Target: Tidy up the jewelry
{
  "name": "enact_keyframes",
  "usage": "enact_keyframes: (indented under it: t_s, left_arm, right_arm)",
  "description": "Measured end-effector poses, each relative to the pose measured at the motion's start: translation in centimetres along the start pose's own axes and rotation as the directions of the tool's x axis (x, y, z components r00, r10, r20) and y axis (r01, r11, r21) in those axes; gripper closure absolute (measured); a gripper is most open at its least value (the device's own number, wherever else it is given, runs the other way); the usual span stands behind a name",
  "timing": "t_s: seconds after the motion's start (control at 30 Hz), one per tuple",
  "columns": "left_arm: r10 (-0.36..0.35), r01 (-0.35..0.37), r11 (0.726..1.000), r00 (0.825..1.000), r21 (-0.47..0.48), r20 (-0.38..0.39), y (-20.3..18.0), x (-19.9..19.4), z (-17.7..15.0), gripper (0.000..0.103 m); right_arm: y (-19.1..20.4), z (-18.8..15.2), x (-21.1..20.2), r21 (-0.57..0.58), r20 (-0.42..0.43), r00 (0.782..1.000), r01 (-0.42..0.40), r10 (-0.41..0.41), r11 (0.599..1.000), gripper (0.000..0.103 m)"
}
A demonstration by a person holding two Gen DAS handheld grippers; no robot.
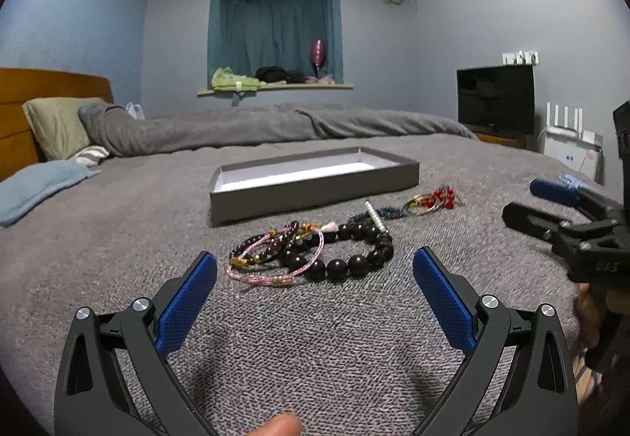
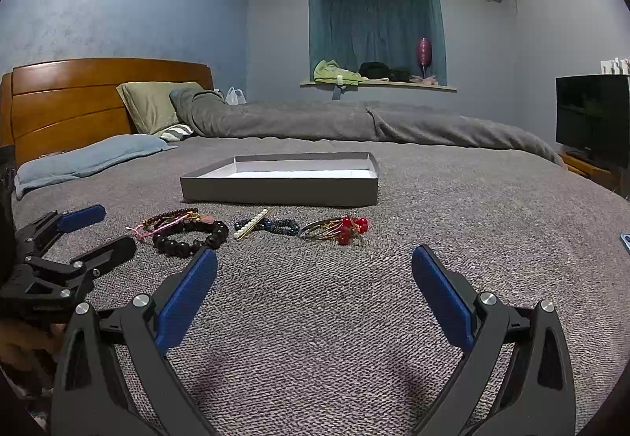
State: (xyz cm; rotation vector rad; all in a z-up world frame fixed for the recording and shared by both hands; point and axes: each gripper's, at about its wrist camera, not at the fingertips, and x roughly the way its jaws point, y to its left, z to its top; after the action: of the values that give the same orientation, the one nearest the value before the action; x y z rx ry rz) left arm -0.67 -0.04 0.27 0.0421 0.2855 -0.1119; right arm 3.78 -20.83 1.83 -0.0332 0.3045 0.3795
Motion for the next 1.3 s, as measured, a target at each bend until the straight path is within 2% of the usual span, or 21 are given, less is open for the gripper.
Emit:
enact_keyframes:
  t_s: [0.07, 0.2, 0.33, 0.53, 0.7, 0.87, 1.0, 1.17, 1.3]
  left_arm:
    - [-0.006, 0.006, 1.0, 1.0, 0.004, 0.009, 0.0, -0.5, 0.3, 0.004]
    - [-0.041, 0.042, 0.998, 0.998, 0.037, -0.039, -0.3, -0.2, 1.0, 0.004]
    - [-0.004, 0.009, 0.999, 0.995, 0.049, -0.104, -0.2, 0.5, 1.6, 0.004]
    - [0.029, -0.03, 1.0, 0.987, -0.006, -0.157, 1.2, 1.6, 2.4, 0.005]
    - [-0.001, -0.013, 0.998, 0.974, -0.061, -0.228, 2.6, 3.0, 3.5, 0.008]
    - [-0.067, 0.042, 0.995, 0.954, -0.09, -0.291, 3.6, 4.8, 4.7, 0.038]
    - [-0.068, 0.045, 0.996, 0.947, -0.081, -0.314, 4.0, 5.8, 5.2, 0.044]
    - [-0.072, 0.053, 0.997, 0.923, -0.061, -0.378, 4.0, 7.5, 4.8, 0.063]
    - [-0.088, 0.068, 0.996, 0.909, -0.063, -0.408, 4.1, 8.3, 4.2, 0.065]
  right_arm:
    - [0.0, 0.0, 0.0, -0.004, -0.002, 1.0, 0.006, -0.006, 1.0, 0.005]
    - [0.3, 0.3, 0.3, -0.03, -0.03, 1.0, 0.002, -0.003, 1.0, 0.005]
    - [0.3, 1.0, 0.6, -0.036, -0.066, 0.998, -0.015, 0.013, 0.999, 0.005]
    - [0.1, 2.6, 0.8, -0.034, -0.089, 0.996, -0.003, 0.0, 0.999, 0.005]
    - [-0.3, 3.5, 1.4, -0.03, -0.119, 0.993, 0.013, -0.016, 0.999, 0.005]
    - [-0.3, 3.5, 1.4, -0.017, -0.123, 0.992, 0.007, -0.009, 1.0, 0.005]
    - [-0.5, 3.3, 1.5, -0.006, -0.134, 0.991, 0.007, -0.008, 1.0, 0.005]
    - [-1.0, 3.1, 1.6, 0.013, -0.147, 0.989, 0.006, -0.004, 1.0, 0.005]
    - [-1.2, 3.1, 1.8, 0.021, -0.154, 0.988, 0.005, -0.001, 1.0, 0.005]
